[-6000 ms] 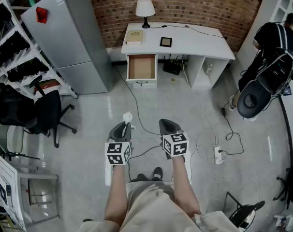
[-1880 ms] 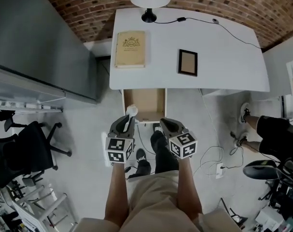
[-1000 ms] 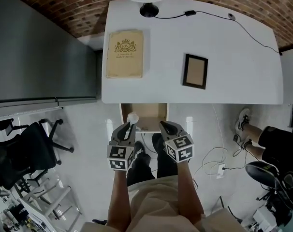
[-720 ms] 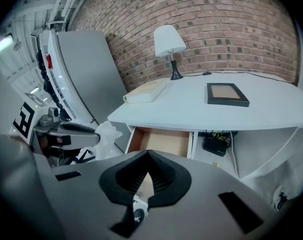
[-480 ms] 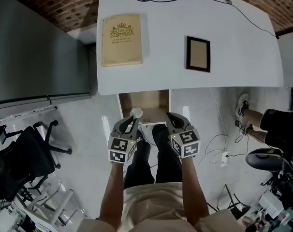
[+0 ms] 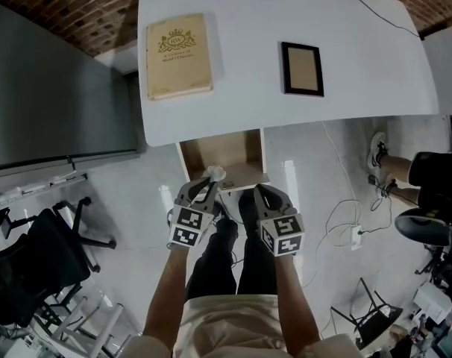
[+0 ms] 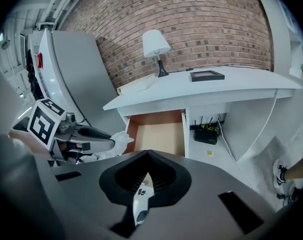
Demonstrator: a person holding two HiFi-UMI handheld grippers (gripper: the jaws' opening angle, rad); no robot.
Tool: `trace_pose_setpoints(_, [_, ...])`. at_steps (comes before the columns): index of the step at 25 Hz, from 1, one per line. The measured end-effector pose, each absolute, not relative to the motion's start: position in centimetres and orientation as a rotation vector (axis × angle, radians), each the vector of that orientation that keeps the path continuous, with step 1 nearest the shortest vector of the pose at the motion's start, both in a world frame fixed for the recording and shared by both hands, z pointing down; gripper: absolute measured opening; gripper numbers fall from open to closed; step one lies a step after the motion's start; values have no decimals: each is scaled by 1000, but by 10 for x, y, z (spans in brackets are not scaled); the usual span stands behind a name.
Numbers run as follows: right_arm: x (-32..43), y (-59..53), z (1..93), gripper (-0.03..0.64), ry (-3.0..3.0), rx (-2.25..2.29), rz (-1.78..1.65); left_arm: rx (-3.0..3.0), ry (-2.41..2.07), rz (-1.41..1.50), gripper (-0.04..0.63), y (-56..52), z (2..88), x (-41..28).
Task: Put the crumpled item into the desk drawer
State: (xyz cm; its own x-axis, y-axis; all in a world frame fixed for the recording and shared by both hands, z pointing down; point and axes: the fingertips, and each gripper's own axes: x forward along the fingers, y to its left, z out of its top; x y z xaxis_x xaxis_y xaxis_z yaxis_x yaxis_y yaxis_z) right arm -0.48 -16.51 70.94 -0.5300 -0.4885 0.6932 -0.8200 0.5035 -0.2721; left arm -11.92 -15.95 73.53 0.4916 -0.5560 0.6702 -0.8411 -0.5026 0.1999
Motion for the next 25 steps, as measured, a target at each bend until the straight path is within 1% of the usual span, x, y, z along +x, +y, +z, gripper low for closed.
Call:
trace_pose_setpoints(7, [-16,-150,731,25,-2220,1058,843,2307,-1048,844,61,-171,764,-107])
trace_pose_setpoints(21, [12,-114,781,25,-2156,1184,1061,2294,-993,971,63,-208,842,-79])
trace_pose_setpoints(25, [21,-116,790,25,-2145,1203,1075,2277,-984,997,63,-219,864,-71])
